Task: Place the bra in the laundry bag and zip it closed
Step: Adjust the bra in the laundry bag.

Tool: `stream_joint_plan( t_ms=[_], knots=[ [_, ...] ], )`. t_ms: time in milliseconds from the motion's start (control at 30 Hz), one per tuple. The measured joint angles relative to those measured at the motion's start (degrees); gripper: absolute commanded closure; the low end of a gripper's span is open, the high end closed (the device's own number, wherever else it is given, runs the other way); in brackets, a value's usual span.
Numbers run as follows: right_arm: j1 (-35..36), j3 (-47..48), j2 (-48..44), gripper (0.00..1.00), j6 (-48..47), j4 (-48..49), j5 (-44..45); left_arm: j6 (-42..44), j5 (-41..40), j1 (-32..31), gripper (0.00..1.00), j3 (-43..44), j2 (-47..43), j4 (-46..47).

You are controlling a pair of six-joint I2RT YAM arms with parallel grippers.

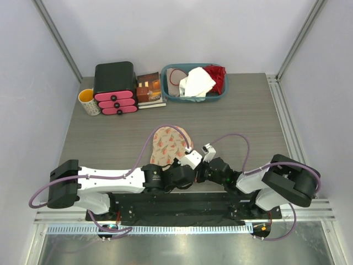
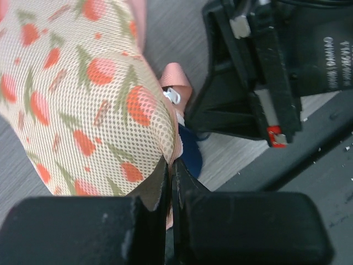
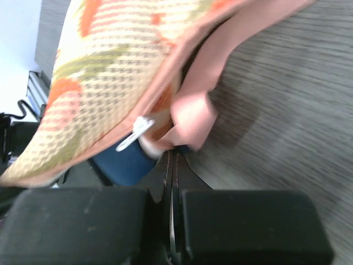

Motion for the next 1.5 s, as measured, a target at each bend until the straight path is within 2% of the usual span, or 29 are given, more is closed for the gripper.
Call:
stream_joint_plan(
  t_ms=[167,300,467,600,800,1200,1333,1500],
  knots=[
    [0.8,0.0,1.7,0.99,0.8,3.6,1.4,0.0,1.7,-0.1,1.0,-0.1,0.0,0.2],
    [1.8,-0.3,-4.2,0.99,1.2,2.2,1.9,0.2,1.5,-0.2,1.0,-0.2,-0.1,0.2],
    [2.0,0.0,-13.0,0.99,1.3,-7.5,2.7,0.5,1.0,-0.2,1.0,-0.2,-0.1,0.2],
    [2.1,1.8,-19.6,0.99,0.9,-21.0,4.9,0.3,0.6,-0.2,1.0,-0.2,-0.1,0.6],
    [2.2,2.4,-27.6,0.99,0.1,-30.3,4.4,-0.1,0.4,0.2,1.0,-0.4,-0.4,0.8],
    [2.4,2.4,-26.9,0.99,-0.4,-30.1,-5.0,-0.1,0.5,1.0,1.0,-0.4,-0.4,0.8],
    [2.6,2.1,-26.6,0.99,0.2,-25.6,-8.7,0.0,1.6,1.3,1.0,-0.4,-0.4,1.1],
    [2.7,2.4,-21.7,0.99,1.6,-19.2,-11.6,0.1,2.1,1.4,1.0,-0.4,-0.5,1.2]
  ],
)
